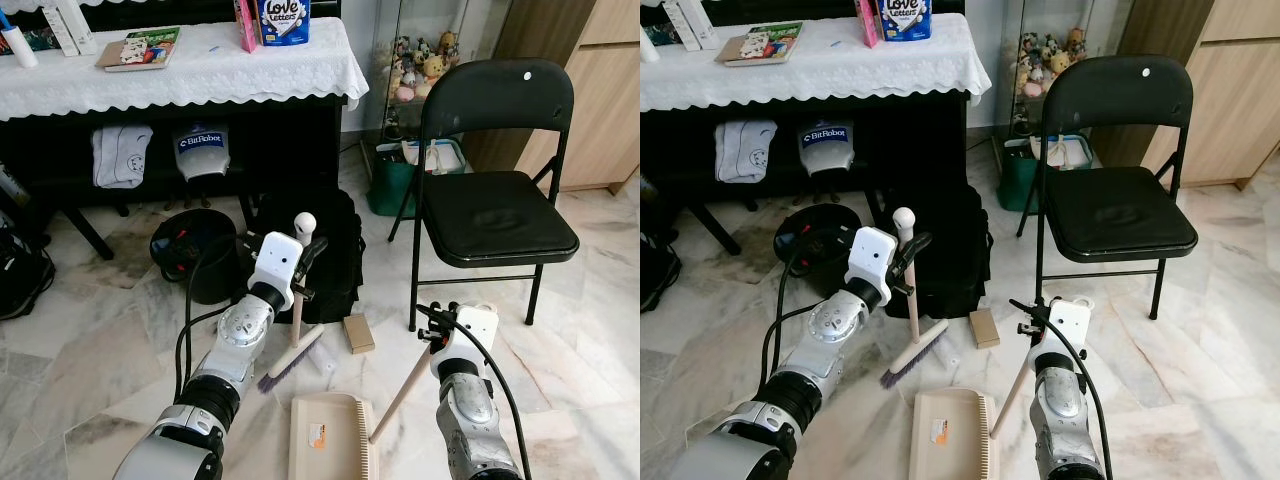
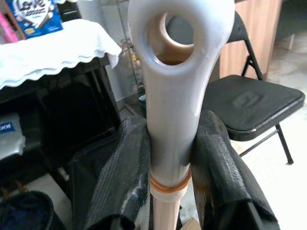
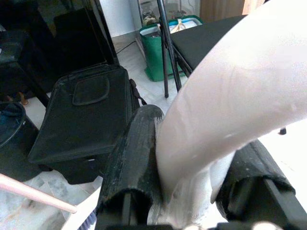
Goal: Sweep floor
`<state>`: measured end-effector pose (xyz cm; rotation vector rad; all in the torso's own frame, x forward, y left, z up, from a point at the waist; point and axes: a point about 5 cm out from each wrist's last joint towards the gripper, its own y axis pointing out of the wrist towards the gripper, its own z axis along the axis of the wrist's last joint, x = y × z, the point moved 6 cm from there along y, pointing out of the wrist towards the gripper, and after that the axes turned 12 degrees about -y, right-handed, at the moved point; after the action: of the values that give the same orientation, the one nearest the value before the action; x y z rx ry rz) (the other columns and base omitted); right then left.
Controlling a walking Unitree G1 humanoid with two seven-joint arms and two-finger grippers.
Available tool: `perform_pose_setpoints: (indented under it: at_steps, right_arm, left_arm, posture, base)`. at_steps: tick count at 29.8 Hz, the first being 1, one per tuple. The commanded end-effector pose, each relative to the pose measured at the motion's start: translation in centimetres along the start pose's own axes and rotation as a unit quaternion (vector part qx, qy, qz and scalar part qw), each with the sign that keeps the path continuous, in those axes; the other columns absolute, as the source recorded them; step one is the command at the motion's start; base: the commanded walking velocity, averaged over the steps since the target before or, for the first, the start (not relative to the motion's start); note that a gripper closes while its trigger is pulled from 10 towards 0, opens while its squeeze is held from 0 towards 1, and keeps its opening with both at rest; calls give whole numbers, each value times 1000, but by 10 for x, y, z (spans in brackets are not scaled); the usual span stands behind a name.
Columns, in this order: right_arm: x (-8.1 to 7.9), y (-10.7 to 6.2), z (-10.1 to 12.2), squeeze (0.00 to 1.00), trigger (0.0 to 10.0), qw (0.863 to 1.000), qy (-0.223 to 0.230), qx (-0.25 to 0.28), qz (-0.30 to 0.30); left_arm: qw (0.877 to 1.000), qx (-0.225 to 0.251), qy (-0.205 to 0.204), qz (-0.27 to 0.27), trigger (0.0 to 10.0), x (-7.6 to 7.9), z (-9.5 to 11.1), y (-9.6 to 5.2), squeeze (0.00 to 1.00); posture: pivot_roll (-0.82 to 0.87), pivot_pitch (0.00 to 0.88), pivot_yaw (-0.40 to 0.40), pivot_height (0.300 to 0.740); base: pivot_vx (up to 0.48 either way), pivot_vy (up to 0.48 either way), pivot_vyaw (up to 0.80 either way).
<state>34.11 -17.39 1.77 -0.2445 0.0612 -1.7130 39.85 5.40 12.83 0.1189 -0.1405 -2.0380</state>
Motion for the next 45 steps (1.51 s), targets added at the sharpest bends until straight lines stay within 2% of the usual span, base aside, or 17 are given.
perform_pose_setpoints:
  at_steps: [1,6,13,18,22,25,26,27,29,35,45]
  right_arm:
    - [-7,-9,-27,0,10000,999,10,-53,8]
    - [-7,-9,-27,0,10000,998,11,-53,7]
    - [-7,-8,-27,0,10000,998,11,-53,8]
    - [-6,-8,-27,0,10000,999,11,-53,8]
    - [-5,-8,-27,0,10000,999,11,-53,7]
    - [-5,-8,-27,0,10000,999,11,-53,7]
    - [-5,-8,-27,0,10000,999,11,-53,7]
    - [-5,-8,-28,0,10000,998,10,-54,7]
    - [-5,-8,-28,0,10000,998,10,-54,7]
    - [-4,-7,-28,0,10000,998,10,-54,6]
    - [-4,-8,-28,0,10000,998,9,-55,7]
  left_arm:
    - [999,15,24,-24,10000,6,9,3,0]
    - [995,8,63,-74,10000,15,6,-1,0]
    - [987,-5,110,-115,10000,13,2,-11,0]
    - [986,-3,118,-115,10000,10,3,-12,0]
    - [989,10,100,-104,10000,7,11,-9,0]
    - [996,31,41,-73,10000,-1,24,-4,0]
    - [996,31,41,-73,10000,-1,24,-4,0]
    - [998,34,15,-54,10000,-8,27,-2,0]
    - [999,36,-3,-36,10000,-14,28,0,0]
    - [998,48,-27,-8,10000,-23,33,2,0]
    - [999,42,-23,-25,10000,-13,30,1,0]
  posture:
    - [-144,76,65,740]
    - [-140,75,65,740]
    - [-133,71,65,740]
    - [-133,71,63,740]
    - [-135,72,63,740]
    - [-135,73,62,740]
    - [-135,73,62,740]
    - [-135,73,62,740]
    - [-134,73,61,740]
    - [-137,75,59,740]
    - [-139,79,56,740]
  base:
    - [0,0,0]
    - [0,0,0]
    - [0,0,0]
    - [0,0,0]
    - [0,0,0]
    - [0,0,0]
    - [0,0,0]
    - [0,0,0]
    - [0,0,0]
    - [0,0,0]
    - [0,0,0]
